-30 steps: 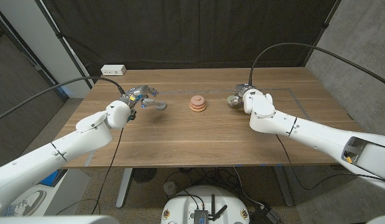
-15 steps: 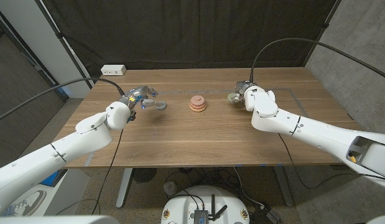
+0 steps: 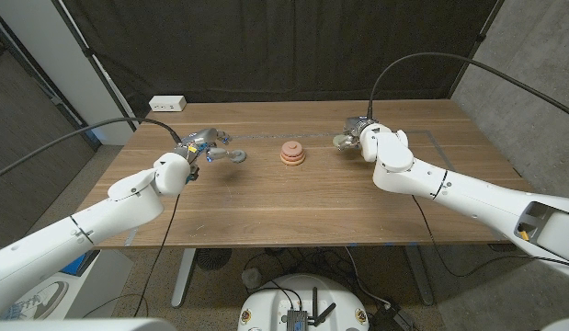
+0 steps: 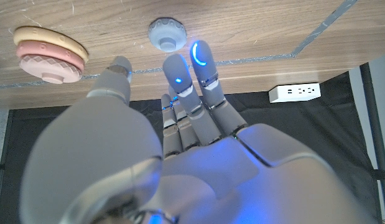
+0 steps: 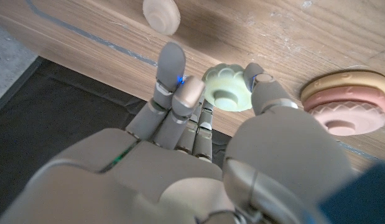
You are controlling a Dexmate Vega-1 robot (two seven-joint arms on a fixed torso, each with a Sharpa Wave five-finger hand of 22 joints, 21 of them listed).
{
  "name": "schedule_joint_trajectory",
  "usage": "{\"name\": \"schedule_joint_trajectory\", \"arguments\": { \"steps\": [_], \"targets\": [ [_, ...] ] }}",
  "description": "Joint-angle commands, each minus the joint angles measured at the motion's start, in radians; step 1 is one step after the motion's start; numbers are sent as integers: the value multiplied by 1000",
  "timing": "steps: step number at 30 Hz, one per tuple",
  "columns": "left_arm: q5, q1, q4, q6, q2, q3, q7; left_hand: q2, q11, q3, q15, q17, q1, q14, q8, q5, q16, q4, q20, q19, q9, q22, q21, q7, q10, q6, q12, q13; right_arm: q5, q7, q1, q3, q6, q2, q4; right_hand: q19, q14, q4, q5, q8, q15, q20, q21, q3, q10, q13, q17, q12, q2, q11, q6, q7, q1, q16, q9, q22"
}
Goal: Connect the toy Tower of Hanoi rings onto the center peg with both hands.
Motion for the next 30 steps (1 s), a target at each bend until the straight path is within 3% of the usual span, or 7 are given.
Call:
{"name": "schedule_joint_trajectory", "arguments": {
  "steps": [1,20,30],
  "targets": [
    [4,30,-4,-11,8,-16,30,-3,-1,9,-18,2,6,10,-1,7,4,-1,-125,12,5,1,8,3,9,11,-4,3,-7,-11,-28,41,84,15,-21,8,4,15,4,4,3,-19,5,23,71,10,3,5,71,-63,56,-47,80,7,3,2],
    [3,114,-14,-28,14,-69,126,-4,-7,13,-17,2,10,12,1,7,6,-1,-125,15,5,3,11,0,26,21,-1,4,-77,8,-55,77,175,46,-39,8,5,15,6,-2,3,-19,4,23,62,4,4,-14,71,-62,51,-49,83,14,3,2],
    [21,187,-22,-19,2,-98,218,-4,-9,16,-17,10,13,18,2,7,13,-1,-125,15,6,4,11,-3,31,27,-2,5,-117,51,-36,75,210,85,-16,7,4,15,7,-2,3,-19,3,24,68,1,4,-19,71,-65,55,-50,84,17,3,1]
  ]
}}
